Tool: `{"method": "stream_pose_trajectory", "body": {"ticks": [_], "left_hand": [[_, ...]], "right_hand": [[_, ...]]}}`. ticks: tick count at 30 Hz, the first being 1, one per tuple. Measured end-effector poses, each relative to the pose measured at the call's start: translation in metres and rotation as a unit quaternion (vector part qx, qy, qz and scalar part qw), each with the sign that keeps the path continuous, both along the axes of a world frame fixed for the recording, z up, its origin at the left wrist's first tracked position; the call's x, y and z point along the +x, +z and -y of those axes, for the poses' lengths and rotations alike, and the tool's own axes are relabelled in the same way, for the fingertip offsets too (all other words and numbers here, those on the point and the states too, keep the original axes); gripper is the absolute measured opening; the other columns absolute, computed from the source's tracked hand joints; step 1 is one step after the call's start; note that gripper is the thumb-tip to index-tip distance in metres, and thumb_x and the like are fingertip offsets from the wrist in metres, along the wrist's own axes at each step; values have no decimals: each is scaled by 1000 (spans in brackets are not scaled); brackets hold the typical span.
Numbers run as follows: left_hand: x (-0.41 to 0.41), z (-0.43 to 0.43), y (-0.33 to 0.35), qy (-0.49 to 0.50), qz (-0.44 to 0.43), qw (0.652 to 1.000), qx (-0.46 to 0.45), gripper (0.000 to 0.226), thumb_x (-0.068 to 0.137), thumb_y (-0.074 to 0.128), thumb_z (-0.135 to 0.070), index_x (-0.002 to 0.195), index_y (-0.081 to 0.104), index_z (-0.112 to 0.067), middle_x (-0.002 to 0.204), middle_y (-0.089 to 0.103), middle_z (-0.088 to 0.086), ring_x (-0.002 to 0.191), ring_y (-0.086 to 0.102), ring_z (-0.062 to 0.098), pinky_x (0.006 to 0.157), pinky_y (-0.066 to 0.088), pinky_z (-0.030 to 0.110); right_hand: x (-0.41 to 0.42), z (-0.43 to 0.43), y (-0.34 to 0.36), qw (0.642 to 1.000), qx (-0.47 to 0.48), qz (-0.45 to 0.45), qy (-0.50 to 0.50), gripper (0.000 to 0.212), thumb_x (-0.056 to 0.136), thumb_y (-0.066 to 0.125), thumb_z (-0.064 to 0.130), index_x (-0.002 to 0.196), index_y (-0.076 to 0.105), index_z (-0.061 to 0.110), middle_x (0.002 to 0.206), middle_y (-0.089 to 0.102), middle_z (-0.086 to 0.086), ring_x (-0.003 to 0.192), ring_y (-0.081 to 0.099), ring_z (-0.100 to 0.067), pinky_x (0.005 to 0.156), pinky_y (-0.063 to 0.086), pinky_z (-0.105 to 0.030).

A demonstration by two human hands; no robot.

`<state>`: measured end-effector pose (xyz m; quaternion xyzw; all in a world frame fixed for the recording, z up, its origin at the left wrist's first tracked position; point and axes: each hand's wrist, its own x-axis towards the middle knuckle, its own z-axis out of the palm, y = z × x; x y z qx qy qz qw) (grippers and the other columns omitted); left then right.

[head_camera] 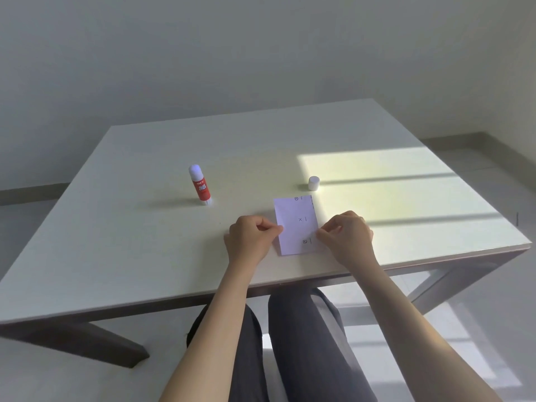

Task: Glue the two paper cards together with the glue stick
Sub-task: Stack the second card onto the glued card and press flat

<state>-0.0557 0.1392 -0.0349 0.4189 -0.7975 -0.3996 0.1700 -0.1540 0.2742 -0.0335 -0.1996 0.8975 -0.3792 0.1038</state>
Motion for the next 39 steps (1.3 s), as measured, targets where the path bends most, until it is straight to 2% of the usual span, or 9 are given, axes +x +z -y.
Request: {"method": "stream_pose_trajectory", "body": {"ticks": [11, 13, 16, 18, 20, 24, 32, 35, 39], "left_hand": [[-2, -5, -8, -4, 20, 994, -103, 12, 75, 71, -28, 73, 66, -17, 70, 59, -11, 83, 63, 21, 81, 46, 34], [-3, -3, -11, -3, 9, 994, -113, 21, 73, 74, -30, 84, 59, -20, 82, 56, -8, 86, 60, 20, 81, 42, 34], [-3, 4, -16, -66, 42, 982, -173, 45, 79, 69, -33, 122, 55, -26, 117, 53, -2, 111, 52, 21, 86, 39, 36], [-3, 10, -18, -147, 94, 952, -252, 49, 88, 58, -37, 135, 47, -32, 144, 42, -6, 130, 39, 22, 96, 35, 37], [0, 16, -20, -214, 126, 927, -280, 45, 94, 47, -39, 138, 44, -33, 154, 31, -11, 143, 22, 21, 108, 25, 39], [18, 35, -22, -235, 138, 925, -264, 49, 95, 43, -44, 142, 40, -30, 154, 29, -15, 148, 9, 17, 116, 10, 41], [51, 67, -10, -294, 208, 913, -191, 78, 83, 49, -62, 149, 16, -36, 158, 6, -22, 148, -6, 15, 117, -9, 51], [52, 71, -8, -302, 213, 910, -190, 82, 80, 50, -65, 149, 13, -38, 158, 3, -24, 148, -9, 13, 115, -12, 52], [51, 74, -9, -309, 204, 911, -180, 84, 79, 49, -67, 149, 13, -39, 157, 2, -26, 148, -10, 12, 115, -13, 53]], "right_hand": [[-2, 6, -16, 997, 29, -71, -9, 3, 75, 63, 15, 73, 62, 14, 85, 50, 2, 96, 49, -27, 75, 28, -32], [-3, 5, -17, 996, 24, -85, 5, 12, 76, 64, 17, 88, 62, 16, 94, 56, -1, 99, 49, -27, 76, 28, -32], [-1, 2, -21, 985, 52, -151, 65, 38, 83, 57, 17, 121, 60, 25, 124, 58, 3, 109, 46, -27, 80, 26, -33], [3, 2, -26, 962, 110, -227, 106, 40, 88, 47, 14, 125, 57, 27, 135, 54, 12, 116, 43, -28, 86, 27, -36], [5, 2, -29, 948, 142, -248, 140, 41, 90, 44, 11, 127, 55, 24, 139, 53, 13, 127, 40, -29, 100, 25, -43], [6, 13, -28, 940, 158, -226, 203, 46, 94, 39, 14, 138, 44, 27, 147, 43, 18, 146, 19, -26, 114, 6, -54], [34, 39, -30, 924, 180, -254, 220, 47, 95, 34, 18, 142, 36, 23, 151, 36, 13, 148, 14, -25, 115, -3, -54], [39, 33, -25, 918, 177, -252, 250, 51, 99, 23, 38, 149, 21, 27, 159, 17, 17, 149, -1, -22, 116, -7, -52], [56, 27, -21, 882, 157, -222, 384, 74, 83, -5, 66, 150, 5, 36, 159, 3, 22, 144, -21, -10, 110, -25, -45]]}}
